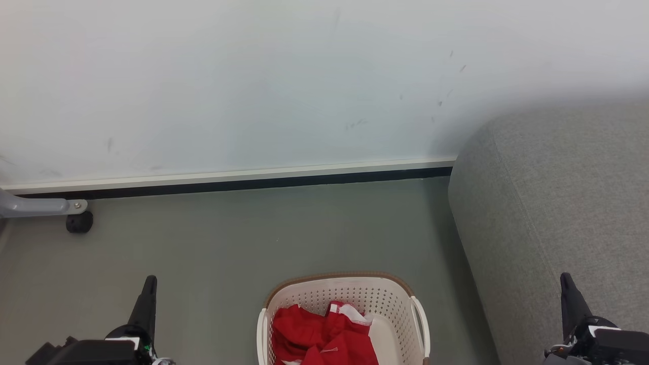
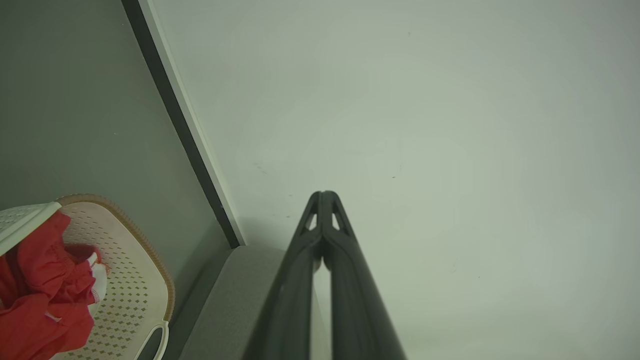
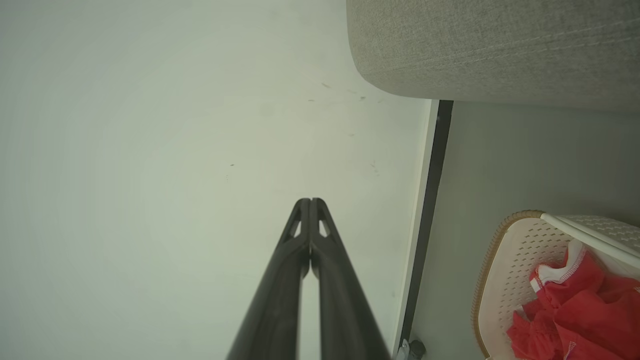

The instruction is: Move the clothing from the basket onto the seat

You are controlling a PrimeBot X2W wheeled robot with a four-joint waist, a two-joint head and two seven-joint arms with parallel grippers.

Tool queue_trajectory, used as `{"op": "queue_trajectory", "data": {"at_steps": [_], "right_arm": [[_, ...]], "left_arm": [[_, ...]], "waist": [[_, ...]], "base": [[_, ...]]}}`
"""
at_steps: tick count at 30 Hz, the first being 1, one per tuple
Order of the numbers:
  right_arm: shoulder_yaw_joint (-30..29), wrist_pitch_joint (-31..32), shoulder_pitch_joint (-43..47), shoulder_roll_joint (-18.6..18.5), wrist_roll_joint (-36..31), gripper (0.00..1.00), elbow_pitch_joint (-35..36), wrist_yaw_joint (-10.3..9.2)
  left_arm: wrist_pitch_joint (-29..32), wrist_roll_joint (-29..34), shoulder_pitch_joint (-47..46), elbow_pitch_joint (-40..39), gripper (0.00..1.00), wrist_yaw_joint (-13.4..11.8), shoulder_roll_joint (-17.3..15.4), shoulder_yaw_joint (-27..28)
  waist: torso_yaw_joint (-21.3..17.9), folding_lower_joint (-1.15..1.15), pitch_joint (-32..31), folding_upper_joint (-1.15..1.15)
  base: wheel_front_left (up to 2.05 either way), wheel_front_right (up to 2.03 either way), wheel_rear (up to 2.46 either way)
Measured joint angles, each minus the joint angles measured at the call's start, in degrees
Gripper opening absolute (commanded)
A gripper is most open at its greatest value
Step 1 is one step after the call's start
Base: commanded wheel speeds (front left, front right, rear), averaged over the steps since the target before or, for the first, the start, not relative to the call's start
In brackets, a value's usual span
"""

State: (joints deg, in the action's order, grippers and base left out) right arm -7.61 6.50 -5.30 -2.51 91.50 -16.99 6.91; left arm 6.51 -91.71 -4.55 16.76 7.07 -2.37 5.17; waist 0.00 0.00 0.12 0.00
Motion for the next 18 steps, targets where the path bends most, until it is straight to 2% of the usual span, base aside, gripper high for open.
{"op": "queue_trajectory", "data": {"at_steps": [18], "right_arm": [[0.0, -0.01, 0.0, 0.0, 0.0, 0.0, 0.0, 0.0]], "left_arm": [[0.0, 0.0, 0.0, 0.0, 0.0, 0.0, 0.0, 0.0]], "waist": [[0.0, 0.0, 0.0, 0.0]], "base": [[0.0, 0.0, 0.0]]}}
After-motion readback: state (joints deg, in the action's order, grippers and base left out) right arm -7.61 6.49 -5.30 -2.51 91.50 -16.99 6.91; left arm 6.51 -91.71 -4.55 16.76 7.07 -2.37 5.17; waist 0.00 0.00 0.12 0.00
